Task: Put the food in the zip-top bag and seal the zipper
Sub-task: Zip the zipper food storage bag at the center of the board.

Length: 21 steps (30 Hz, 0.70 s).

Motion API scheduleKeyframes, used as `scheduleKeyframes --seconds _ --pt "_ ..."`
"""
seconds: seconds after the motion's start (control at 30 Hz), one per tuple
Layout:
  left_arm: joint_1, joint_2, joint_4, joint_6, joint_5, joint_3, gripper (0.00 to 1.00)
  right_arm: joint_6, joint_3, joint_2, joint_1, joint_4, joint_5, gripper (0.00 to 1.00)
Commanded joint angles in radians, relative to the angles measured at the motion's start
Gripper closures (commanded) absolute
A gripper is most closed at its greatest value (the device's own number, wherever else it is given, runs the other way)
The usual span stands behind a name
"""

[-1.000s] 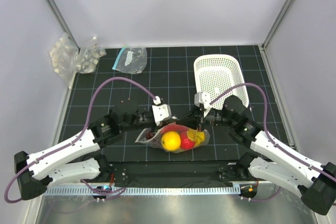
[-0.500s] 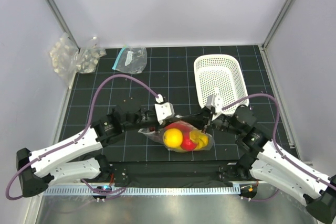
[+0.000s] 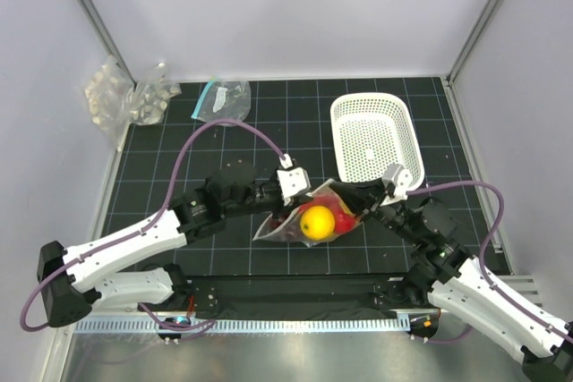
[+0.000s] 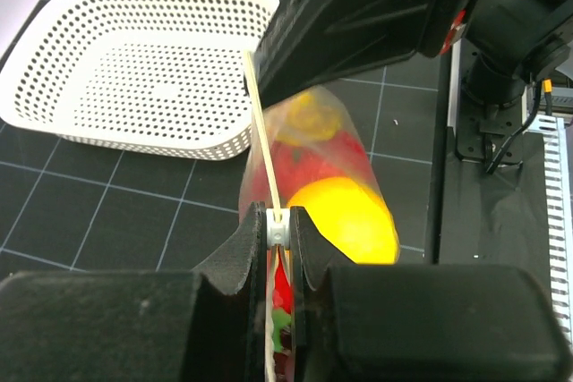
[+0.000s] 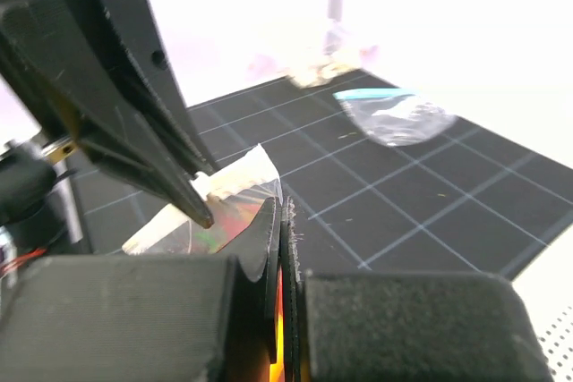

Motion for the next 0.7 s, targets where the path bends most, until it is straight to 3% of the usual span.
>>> scheduleKeyframes --seconds 0.0,0.2,0.4,0.6,0.67 --pt "0.004 0.01 -0.069 -0.028 -0.021 0.038 1.0 -0.012 -0.006 -0.074 -0.02 0.13 0.295 0.99" --pt "0.006 0.032 -0.074 -0.058 -0.031 0.047 1.0 -0.011 -0.034 -0.163 -0.02 0.124 0.566 0.99" --pt "0.006 0.121 -0.214 -0.083 -0.083 0.122 1.0 0.009 -0.046 -0.181 -0.02 0.108 0.884 0.99" --pt "0.004 0.239 -0.538 -0.155 -0.138 0.306 1.0 0.012 -0.045 -0.165 -0.02 0.105 0.895 0.99" --pt "0.001 0.234 -0.575 -0.169 -0.159 0.319 1.0 0.012 -0.043 -0.152 -0.02 0.11 0.892 0.99"
